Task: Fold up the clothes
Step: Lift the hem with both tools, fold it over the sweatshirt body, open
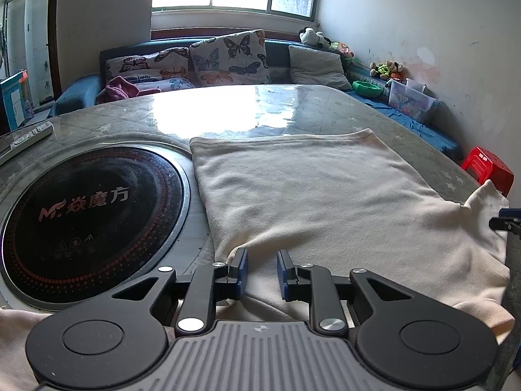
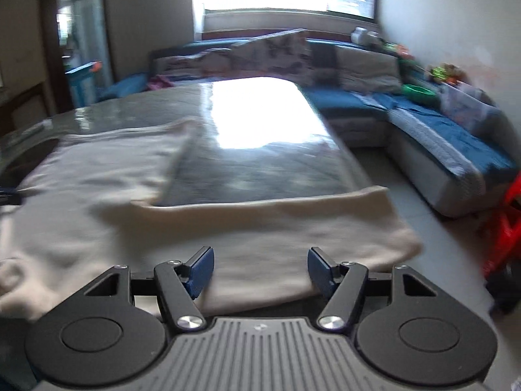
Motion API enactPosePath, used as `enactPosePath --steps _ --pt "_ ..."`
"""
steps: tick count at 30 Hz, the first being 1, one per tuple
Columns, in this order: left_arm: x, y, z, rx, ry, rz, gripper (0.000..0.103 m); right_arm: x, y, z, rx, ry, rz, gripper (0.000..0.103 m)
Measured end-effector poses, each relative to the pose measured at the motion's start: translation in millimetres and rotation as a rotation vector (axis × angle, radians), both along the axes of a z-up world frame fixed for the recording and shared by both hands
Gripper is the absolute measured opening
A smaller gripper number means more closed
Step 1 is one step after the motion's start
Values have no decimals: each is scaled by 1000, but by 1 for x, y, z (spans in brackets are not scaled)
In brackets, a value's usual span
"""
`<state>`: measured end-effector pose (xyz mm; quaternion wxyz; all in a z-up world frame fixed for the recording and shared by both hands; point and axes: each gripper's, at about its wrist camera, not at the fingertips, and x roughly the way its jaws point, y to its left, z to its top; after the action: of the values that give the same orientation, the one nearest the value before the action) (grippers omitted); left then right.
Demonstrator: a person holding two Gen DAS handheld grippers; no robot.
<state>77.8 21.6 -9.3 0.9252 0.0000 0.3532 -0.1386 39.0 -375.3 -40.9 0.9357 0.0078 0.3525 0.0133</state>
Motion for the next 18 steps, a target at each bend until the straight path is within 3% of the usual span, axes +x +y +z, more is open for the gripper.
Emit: enactPosePath --steps 7,11,12,14,18 --pt "-6 0 3 -16 -15 14 23 -1 -32 -1 -47 -9 -118 66" --pt "-18 -1 10 -31 -43 39 41 -7 -17 6 -49 -38 -66 68" --pt "-24 0 12 -32 -54 52 46 -8 -11 8 -39 -44 -45 73" --pt "-36 3 17 -43 -69 70 47 -10 4 10 -25 -52 0 81" --pt "-59 19 19 -52 -74 128 49 -4 33 4 -18 -55 92 86"
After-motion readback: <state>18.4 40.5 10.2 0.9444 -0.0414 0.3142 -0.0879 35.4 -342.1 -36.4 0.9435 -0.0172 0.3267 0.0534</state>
